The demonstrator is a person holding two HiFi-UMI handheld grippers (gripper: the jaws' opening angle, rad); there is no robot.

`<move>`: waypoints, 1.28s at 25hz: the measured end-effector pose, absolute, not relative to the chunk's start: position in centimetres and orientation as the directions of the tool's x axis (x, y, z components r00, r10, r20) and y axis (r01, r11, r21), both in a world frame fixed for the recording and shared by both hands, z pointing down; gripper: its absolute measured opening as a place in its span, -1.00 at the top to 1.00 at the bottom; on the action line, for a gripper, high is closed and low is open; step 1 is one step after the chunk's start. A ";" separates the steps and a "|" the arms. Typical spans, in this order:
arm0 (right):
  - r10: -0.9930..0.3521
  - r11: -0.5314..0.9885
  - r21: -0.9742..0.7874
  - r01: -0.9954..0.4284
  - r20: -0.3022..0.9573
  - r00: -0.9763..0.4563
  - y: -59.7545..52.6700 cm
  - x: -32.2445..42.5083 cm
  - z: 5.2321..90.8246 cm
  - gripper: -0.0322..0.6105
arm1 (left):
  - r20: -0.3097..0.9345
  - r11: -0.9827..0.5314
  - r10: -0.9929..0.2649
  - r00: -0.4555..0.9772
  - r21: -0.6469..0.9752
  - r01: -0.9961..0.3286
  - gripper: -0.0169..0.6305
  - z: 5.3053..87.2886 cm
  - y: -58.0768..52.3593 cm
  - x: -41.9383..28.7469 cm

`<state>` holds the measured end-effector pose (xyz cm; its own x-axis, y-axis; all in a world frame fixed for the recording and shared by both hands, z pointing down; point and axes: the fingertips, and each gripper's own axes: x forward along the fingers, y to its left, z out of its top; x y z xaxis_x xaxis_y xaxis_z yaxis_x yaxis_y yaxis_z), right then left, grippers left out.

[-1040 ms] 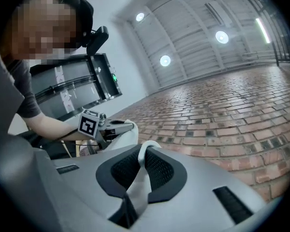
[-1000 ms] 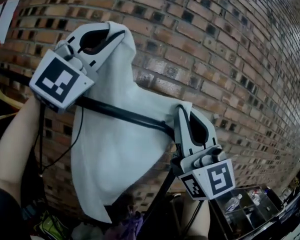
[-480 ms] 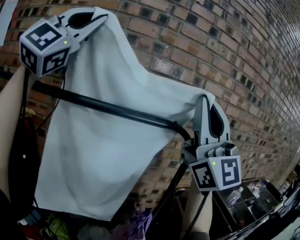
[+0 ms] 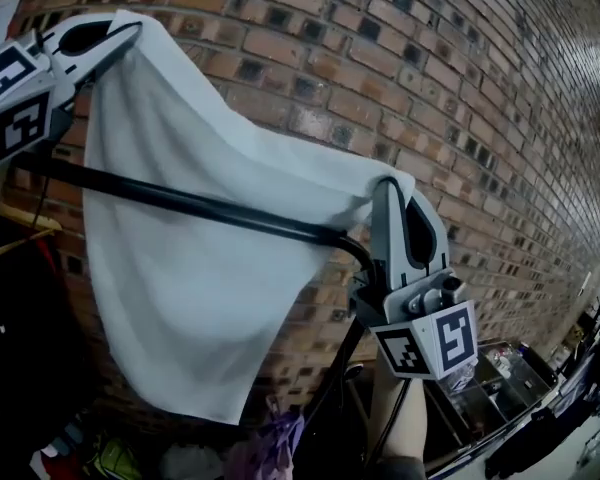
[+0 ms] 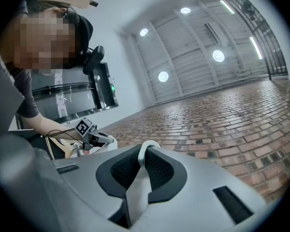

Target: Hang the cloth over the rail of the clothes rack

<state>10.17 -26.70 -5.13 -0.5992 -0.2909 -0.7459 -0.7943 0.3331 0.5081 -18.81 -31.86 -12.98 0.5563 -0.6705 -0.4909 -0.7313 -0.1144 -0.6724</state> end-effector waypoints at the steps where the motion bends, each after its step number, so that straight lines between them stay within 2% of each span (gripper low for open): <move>1: -0.295 0.321 0.511 -0.797 -0.746 -0.597 -26.4 9.6 -5.1 0.77 | -0.506 -0.101 -0.675 0.537 -0.658 -0.746 0.85 -12.9 -31.2 -19.7; 6: -0.371 0.191 0.498 -0.846 -0.761 -0.532 -25.4 8.3 -4.2 0.77 | -0.593 -0.049 -0.675 0.439 -0.557 -0.829 0.85 -8.2 -26.3 -23.2; 10: -0.295 0.347 0.494 -0.797 -0.750 -0.592 -23.3 8.4 0.5 0.77 | -0.627 -0.075 -0.655 0.422 -0.501 -0.862 0.85 0.3 -21.2 -23.5; 15: -0.282 0.380 0.434 -0.817 -0.787 -0.549 -22.1 10.4 7.2 0.78 | -0.657 -0.080 -0.666 0.352 -0.406 -0.910 0.85 11.2 -18.5 -23.7; 18: -0.337 0.458 0.387 -0.800 -0.757 -0.559 -22.6 10.7 11.6 0.77 | -0.590 -0.085 -0.716 0.373 -0.456 -0.886 0.85 16.2 -19.0 -23.0; 22: -0.430 0.547 0.310 -0.778 -0.693 -0.578 -23.9 10.6 16.9 0.77 | -0.538 -0.080 -0.781 0.318 -0.419 -0.905 0.85 20.9 -19.5 -23.7; 25: -0.468 0.560 0.270 -0.783 -0.677 -0.568 -23.8 11.1 18.7 0.77 | -0.544 -0.039 -0.798 0.257 -0.379 -0.924 0.85 22.3 -19.8 -23.3; 29: -0.502 0.563 0.242 -0.790 -0.660 -0.559 -22.9 11.4 20.0 0.77 | -0.521 0.059 -0.829 0.202 -0.440 -0.896 0.85 23.9 -19.1 -22.7; 32: -0.527 0.570 0.234 -0.788 -0.632 -0.569 -22.0 11.5 21.7 0.77 | -0.478 0.027 -0.861 0.172 -0.383 -0.923 0.85 25.8 -19.1 -22.9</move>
<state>11.48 -22.02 21.69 -0.5688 -0.5269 -0.6315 -0.7876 0.5701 0.2338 -22.92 -19.08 25.80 0.1725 -0.8614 -0.4778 -0.9234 0.0275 -0.3828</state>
